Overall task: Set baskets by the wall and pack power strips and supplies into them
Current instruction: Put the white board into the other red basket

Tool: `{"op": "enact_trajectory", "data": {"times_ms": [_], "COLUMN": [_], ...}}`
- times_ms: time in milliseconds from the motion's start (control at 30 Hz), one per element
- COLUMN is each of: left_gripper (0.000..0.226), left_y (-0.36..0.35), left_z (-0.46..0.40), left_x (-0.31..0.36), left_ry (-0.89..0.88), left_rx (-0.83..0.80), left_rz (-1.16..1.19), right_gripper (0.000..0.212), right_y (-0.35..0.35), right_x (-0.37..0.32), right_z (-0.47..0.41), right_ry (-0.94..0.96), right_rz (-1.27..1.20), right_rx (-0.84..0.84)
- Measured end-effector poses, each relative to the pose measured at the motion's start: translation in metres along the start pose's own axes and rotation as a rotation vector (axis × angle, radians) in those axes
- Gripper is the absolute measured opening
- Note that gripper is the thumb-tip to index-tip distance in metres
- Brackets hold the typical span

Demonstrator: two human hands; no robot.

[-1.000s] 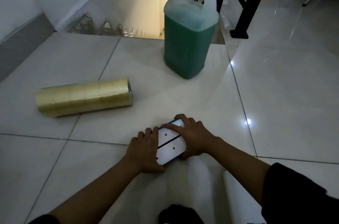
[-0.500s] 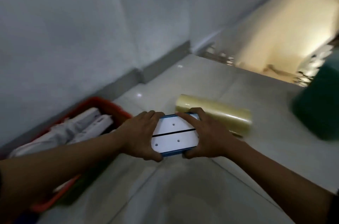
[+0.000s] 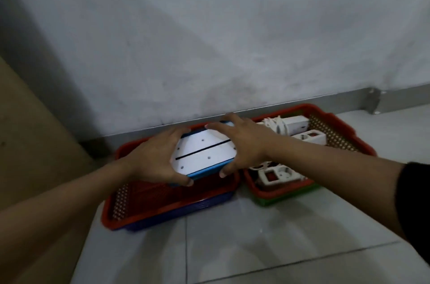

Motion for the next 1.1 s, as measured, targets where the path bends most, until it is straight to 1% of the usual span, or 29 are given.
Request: {"op": "enact_trajectory", "data": {"times_ms": [133, 233, 300, 400, 500, 567, 633, 733, 767, 833, 867, 900, 1000, 1067, 1100], "left_gripper": [0.113, 0.108, 0.108, 0.108, 0.106, 0.102, 0.102, 0.085, 0.086, 0.095, 0.092, 0.086, 0.065, 0.066, 0.070], "left_y": [-0.035, -0.069, -0.091, -0.117, -0.142, -0.152, -0.159, -0.161, -0.162, -0.157, -0.151, -0.145, -0.113, -0.093, -0.087], "left_z": [0.018, 0.019, 0.016, 0.011, 0.009, 0.010, 0.008, 0.003, -0.003, -0.021, -0.032, -0.043, -0.078, -0.092, -0.096], "left_x": [-0.072, -0.104, -0.119, -0.126, -0.128, -0.125, -0.122, -0.110, -0.109, -0.105, -0.094, -0.078, 0.005, 0.072, 0.109], "left_ry": [0.109, 0.171, 0.200, 0.215, 0.243, 0.226, 0.209, 0.187, 0.184, 0.192, 0.179, 0.148, -0.062, -0.243, -0.326], "left_rx": [-0.043, -0.139, -0.205, -0.301, -0.412, -0.480, -0.534, -0.626, -0.628, -0.567, -0.517, -0.465, -0.250, -0.113, -0.085], "left_rz": [0.139, 0.303, 0.412, 0.484, 0.557, 0.601, 0.628, 0.625, 0.549, 0.285, 0.194, 0.155, 0.221, 0.366, 0.445], "right_gripper": [0.110, 0.102, 0.094, 0.083, 0.064, 0.054, 0.050, 0.049, 0.050, 0.054, 0.055, 0.055, 0.049, 0.048, 0.050], "right_y": [-0.041, -0.072, -0.092, -0.117, -0.137, -0.144, -0.145, -0.142, -0.138, -0.127, -0.120, -0.111, -0.081, -0.057, -0.045], "right_x": [-0.041, -0.046, -0.045, -0.041, -0.041, -0.040, -0.039, -0.037, -0.036, -0.032, -0.029, -0.027, -0.001, 0.033, 0.052], "right_z": [-0.048, -0.060, -0.061, -0.060, -0.057, -0.054, -0.052, -0.050, -0.048, -0.042, -0.037, -0.030, 0.001, 0.040, 0.067], "right_ry": [0.017, -0.066, -0.117, -0.154, -0.143, -0.150, -0.154, -0.150, -0.151, -0.145, -0.144, -0.146, -0.227, -0.341, -0.404], "right_rz": [-0.050, -0.193, -0.243, -0.256, -0.243, -0.248, -0.244, -0.201, -0.183, -0.158, -0.151, -0.146, -0.097, -0.040, -0.025], "right_rx": [-0.084, -0.153, -0.194, -0.263, -0.359, -0.379, -0.364, -0.365, -0.366, -0.347, -0.329, -0.308, -0.234, -0.184, -0.173]}}
Point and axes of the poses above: each hand's wrist, its own z-axis away from the middle knuckle, its own y-axis out of the back of the hand, x = y × z, the point moved 9 cm from there along -z, towards the middle knuckle, and after that the axes turned 1 degree about y, right-handed, at the moved point
